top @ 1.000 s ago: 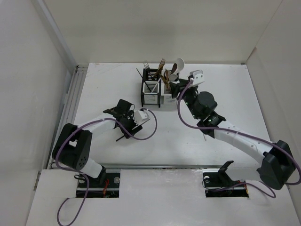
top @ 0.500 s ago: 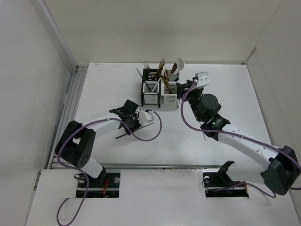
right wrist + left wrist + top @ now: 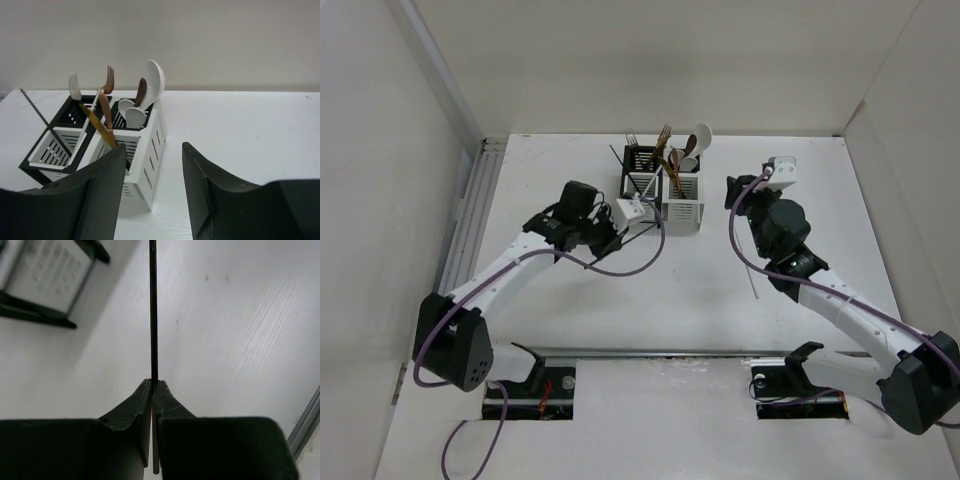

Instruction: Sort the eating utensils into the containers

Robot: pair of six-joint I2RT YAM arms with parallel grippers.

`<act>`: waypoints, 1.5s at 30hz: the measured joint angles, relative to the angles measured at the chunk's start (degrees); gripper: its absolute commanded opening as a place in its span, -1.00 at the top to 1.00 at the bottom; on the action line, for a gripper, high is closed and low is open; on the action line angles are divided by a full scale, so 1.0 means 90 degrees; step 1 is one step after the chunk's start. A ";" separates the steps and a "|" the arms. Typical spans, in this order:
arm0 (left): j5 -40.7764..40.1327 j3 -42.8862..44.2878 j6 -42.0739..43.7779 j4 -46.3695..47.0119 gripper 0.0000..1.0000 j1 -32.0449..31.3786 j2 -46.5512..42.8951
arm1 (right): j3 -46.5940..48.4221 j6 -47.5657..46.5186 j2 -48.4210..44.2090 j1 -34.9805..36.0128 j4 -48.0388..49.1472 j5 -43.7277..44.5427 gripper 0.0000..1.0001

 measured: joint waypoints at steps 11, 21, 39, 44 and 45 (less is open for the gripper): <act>0.1455 0.1219 -0.2322 0.4170 1.00 0.0627 0.0724 | -0.0017 0.0172 0.0189 -0.0877 -0.0187 -0.0646 -0.04; 0.1190 0.1654 -0.4607 0.7822 1.00 0.0954 0.2934 | 0.0002 0.0175 0.0452 -0.1326 -0.0971 -0.0668 0.01; 0.0024 0.0170 -0.5066 0.9734 0.96 0.0726 0.3502 | 0.1018 0.0199 0.1066 -0.1778 -0.3946 -0.1129 -0.42; -0.0265 -0.0051 -0.5017 0.9685 0.36 0.0629 0.3502 | 0.1073 0.0255 0.1812 -0.1841 -0.4906 -0.1627 -0.52; -0.0335 -0.0085 -0.5017 0.9680 0.24 0.0622 0.3502 | 0.1073 0.0289 0.1940 -0.1877 -0.5061 -0.1722 -0.52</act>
